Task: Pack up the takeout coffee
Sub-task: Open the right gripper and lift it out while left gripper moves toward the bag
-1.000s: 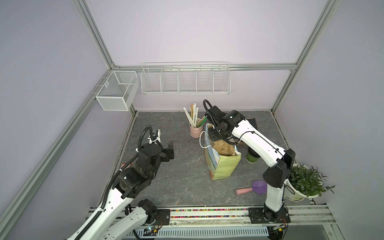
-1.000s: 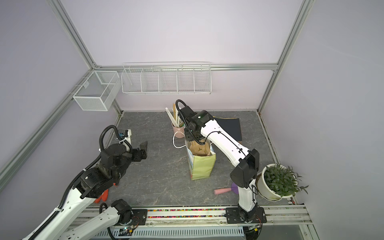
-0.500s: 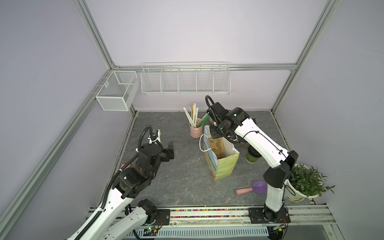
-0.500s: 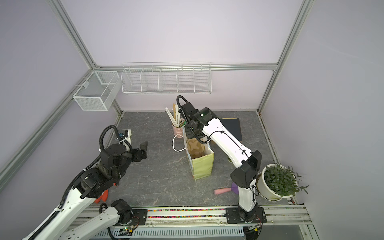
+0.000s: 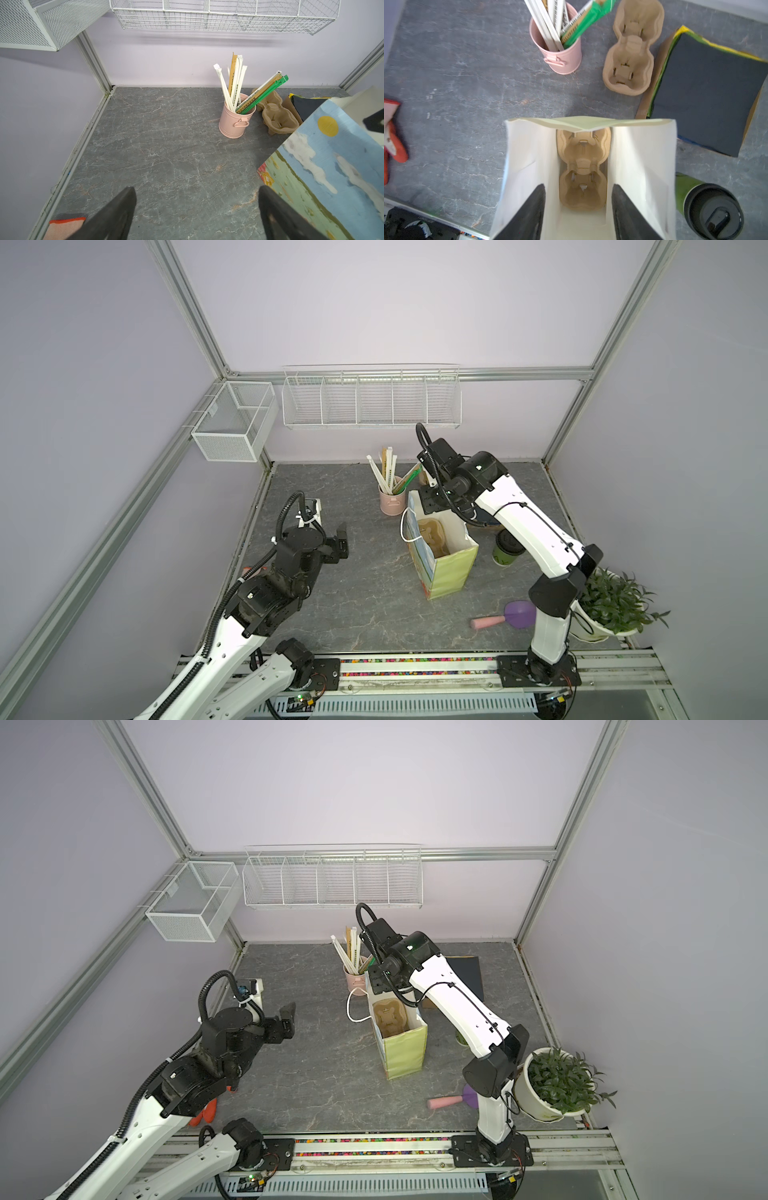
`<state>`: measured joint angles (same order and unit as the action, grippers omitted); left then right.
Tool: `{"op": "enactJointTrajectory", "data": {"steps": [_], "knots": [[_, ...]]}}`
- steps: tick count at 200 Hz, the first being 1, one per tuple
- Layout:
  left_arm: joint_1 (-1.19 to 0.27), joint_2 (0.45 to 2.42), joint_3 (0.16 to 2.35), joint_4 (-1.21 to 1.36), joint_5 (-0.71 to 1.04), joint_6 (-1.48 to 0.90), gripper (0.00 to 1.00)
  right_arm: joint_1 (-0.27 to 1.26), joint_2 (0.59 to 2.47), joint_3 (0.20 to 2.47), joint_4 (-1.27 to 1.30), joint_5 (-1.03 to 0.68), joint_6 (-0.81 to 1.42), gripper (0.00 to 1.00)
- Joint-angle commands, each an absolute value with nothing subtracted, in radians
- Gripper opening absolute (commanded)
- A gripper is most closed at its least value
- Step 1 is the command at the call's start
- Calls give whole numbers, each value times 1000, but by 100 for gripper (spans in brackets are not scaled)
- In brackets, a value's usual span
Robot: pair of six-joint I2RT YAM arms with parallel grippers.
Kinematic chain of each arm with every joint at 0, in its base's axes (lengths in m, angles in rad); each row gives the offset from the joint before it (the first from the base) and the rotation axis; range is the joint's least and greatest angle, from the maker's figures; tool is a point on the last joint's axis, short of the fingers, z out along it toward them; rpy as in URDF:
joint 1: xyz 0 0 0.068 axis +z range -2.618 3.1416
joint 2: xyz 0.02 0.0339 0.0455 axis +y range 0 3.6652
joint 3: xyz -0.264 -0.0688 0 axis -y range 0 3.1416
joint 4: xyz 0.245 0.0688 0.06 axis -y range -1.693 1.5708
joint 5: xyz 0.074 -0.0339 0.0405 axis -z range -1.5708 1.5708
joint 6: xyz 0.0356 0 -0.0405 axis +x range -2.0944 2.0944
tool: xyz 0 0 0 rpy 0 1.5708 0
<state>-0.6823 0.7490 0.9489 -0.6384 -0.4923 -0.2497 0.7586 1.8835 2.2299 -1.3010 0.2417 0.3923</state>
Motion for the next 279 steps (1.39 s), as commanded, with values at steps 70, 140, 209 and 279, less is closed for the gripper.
{"op": "enactJointTrajectory", "data": {"steps": [70, 140, 209, 279], "knots": [[-678, 749, 944, -615, -310, -237, 93, 789, 1626, 2300, -1425, 402, 261, 71], [-678, 822, 996, -411, 157, -423, 94, 689, 1398, 1873, -1220, 331, 263, 71], [-678, 969, 1047, -202, 340, -544, 93, 590, 1348, 1757, -1097, 221, 260, 59], [-678, 1055, 1040, -48, 464, -620, 59, 544, 1386, 1736, -1057, 144, 259, 29]]}}
